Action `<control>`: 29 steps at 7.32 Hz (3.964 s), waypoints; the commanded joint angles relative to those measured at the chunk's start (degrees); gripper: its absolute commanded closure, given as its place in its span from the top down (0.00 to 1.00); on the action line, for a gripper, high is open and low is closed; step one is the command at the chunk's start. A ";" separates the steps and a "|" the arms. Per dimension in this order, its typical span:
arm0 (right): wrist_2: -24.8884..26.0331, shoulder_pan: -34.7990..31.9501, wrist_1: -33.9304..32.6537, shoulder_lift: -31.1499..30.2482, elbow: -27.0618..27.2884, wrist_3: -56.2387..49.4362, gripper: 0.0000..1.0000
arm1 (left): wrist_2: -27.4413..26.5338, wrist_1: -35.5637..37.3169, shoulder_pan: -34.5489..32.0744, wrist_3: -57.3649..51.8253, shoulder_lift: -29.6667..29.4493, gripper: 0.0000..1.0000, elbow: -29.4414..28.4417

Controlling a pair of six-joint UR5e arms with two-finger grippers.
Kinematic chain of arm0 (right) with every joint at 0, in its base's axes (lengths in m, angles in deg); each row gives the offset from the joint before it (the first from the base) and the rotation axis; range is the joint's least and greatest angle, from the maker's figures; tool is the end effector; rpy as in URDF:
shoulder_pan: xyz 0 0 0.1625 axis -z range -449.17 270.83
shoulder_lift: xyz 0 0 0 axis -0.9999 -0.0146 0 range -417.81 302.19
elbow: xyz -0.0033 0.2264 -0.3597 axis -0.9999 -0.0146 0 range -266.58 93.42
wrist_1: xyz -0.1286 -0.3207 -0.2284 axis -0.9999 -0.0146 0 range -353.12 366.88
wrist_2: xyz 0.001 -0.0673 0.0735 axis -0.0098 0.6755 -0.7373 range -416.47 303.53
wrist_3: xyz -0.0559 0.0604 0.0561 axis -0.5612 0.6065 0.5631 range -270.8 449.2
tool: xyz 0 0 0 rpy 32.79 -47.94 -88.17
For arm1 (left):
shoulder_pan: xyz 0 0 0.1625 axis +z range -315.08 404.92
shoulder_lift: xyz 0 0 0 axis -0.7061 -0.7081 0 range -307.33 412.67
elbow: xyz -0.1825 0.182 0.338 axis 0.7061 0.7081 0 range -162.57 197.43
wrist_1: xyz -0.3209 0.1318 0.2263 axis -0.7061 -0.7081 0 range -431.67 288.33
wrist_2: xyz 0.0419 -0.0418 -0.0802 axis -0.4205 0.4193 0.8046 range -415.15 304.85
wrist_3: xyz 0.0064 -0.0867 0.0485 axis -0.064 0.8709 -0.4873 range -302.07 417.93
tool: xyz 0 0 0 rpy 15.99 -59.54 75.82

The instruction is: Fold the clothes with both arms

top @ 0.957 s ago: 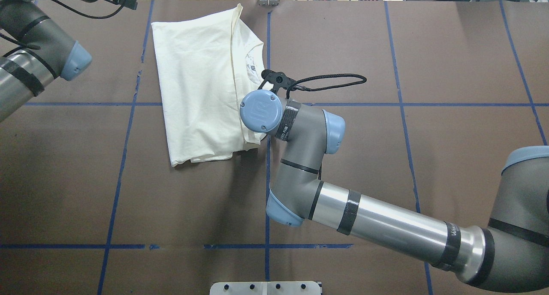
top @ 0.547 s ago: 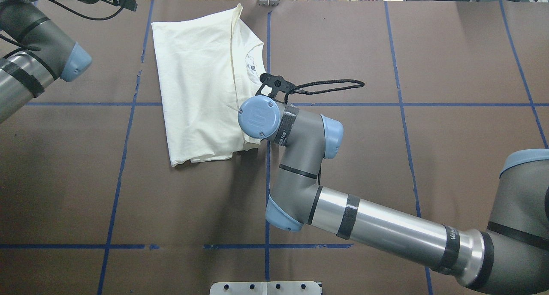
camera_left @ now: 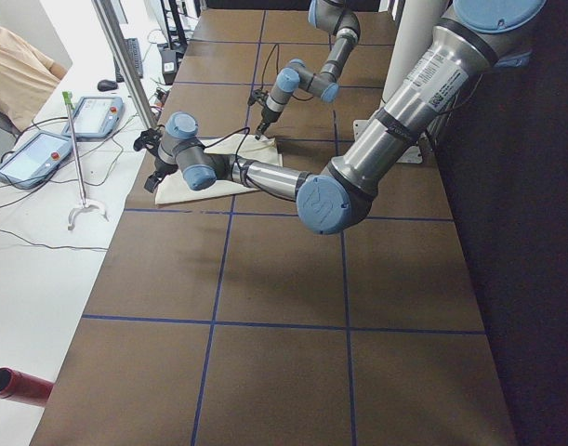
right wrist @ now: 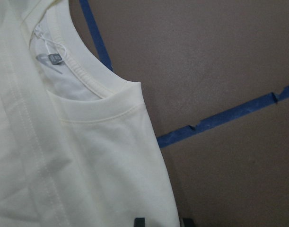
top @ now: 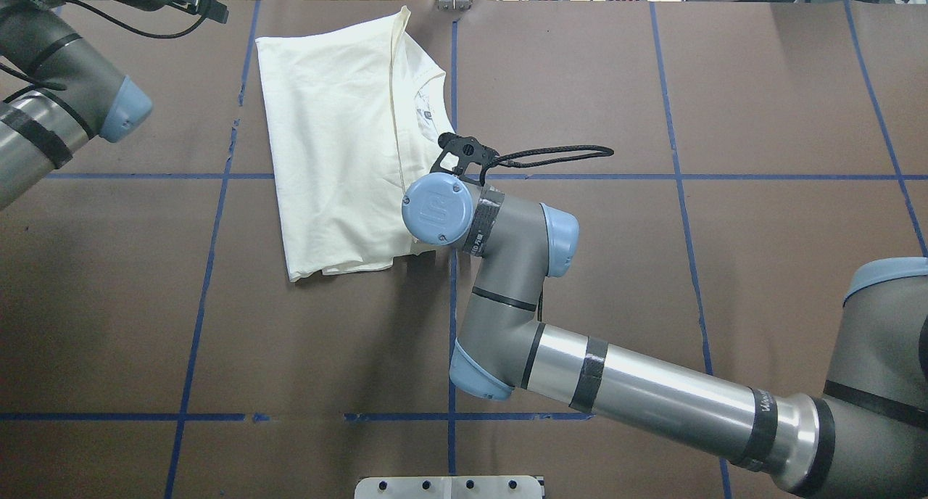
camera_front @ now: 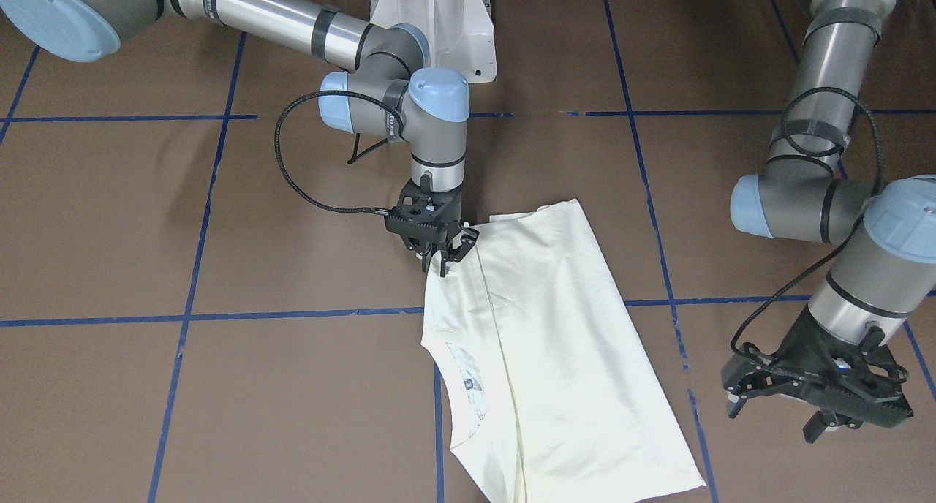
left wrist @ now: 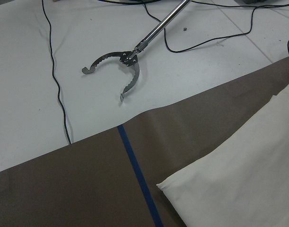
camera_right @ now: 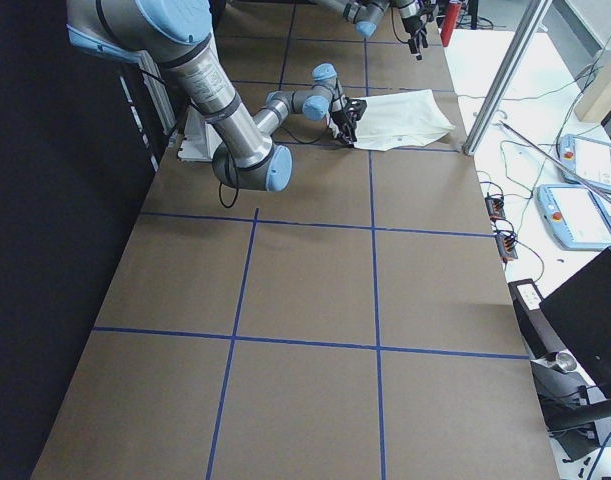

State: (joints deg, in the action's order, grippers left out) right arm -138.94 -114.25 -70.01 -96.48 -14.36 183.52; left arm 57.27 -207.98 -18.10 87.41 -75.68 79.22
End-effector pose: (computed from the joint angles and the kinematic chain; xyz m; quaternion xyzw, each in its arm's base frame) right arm -0.6615 -0.4712 0.2067 0.1305 -0.3777 0.2578 0.8797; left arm 0.2697 -0.7397 0.3945 0.3278 0.3703 0.0731 0.8661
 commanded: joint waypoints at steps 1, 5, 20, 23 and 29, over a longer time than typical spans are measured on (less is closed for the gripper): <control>0.12 -0.22 0.33 0.01 0.38 -0.01 0.00 | -0.01 -0.01 0.00 0.05 0.12 1.00 0.09; -1.30 -1.02 -5.08 -16.72 23.67 -0.89 0.00 | -0.01 -0.01 0.27 0.66 0.03 1.00 0.53; 12.67 19.90 -11.27 -27.59 38.44 -34.90 0.62 | -0.01 0.08 0.44 1.45 0.03 1.00 1.05; 13.04 20.43 -11.09 -27.33 38.44 -36.57 0.41 | -0.01 0.08 0.44 1.45 0.03 1.00 0.97; 13.83 18.59 -11.09 -26.97 40.97 -35.61 0.00 | -0.01 0.08 0.44 1.45 0.03 1.00 1.05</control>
State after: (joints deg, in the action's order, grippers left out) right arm -125.07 -94.67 -81.04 -123.43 25.04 147.86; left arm 57.26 -207.94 -17.66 88.87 -75.65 80.22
